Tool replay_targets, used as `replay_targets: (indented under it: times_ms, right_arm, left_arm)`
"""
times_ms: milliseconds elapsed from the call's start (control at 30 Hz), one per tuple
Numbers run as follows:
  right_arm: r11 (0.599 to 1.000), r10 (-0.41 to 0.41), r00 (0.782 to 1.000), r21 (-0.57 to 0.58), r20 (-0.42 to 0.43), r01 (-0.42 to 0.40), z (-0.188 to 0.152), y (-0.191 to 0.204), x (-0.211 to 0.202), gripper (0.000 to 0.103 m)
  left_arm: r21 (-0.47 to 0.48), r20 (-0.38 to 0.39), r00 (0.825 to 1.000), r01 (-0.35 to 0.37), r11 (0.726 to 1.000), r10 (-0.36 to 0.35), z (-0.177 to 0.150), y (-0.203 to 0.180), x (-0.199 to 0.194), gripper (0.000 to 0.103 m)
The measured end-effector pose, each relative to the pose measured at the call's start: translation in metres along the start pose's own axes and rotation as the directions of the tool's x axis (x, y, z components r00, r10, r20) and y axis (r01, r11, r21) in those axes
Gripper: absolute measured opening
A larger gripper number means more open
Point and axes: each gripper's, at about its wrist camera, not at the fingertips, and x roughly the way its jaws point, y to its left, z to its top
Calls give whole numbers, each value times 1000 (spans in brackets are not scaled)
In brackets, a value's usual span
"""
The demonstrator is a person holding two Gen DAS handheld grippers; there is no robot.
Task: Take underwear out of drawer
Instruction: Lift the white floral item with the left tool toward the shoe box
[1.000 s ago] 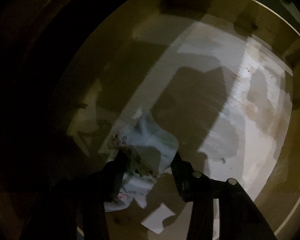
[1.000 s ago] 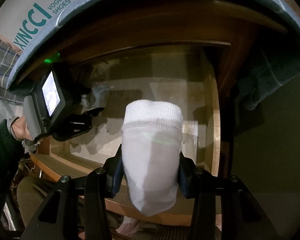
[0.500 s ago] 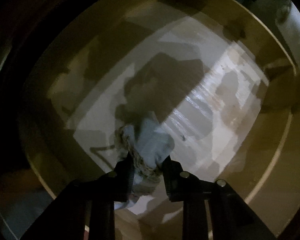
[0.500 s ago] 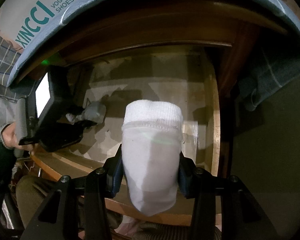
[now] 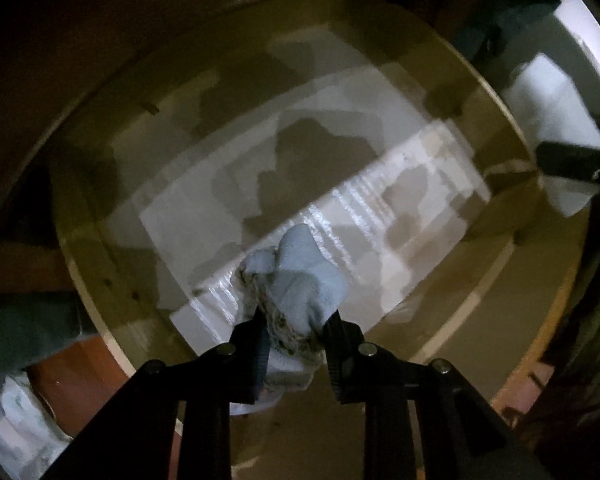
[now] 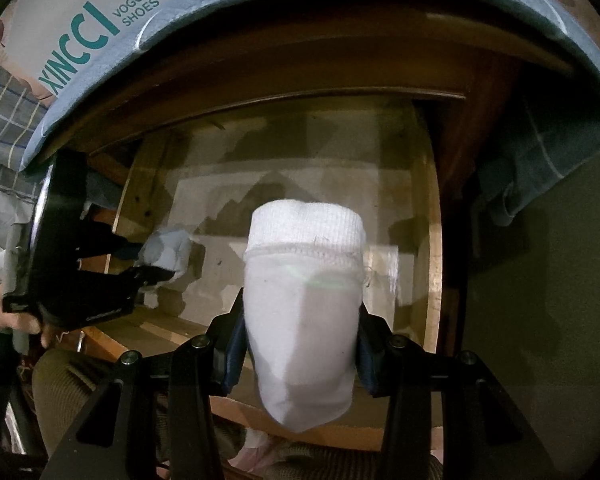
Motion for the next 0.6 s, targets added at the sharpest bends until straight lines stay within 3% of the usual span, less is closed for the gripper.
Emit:
replay_targets:
  times_ms: [300,600]
  right_arm:
    - [1000,-22,1000,-10,8,22,0,5,-1,42]
    - [999,-35,999,-17,16,36,-1,7,-1,42]
  left_arm:
    - [-127,144,988,-33,991,52,-14,-25,-45,24]
    - [-309,281,952,-31,951,122,-32,-26,-90,24]
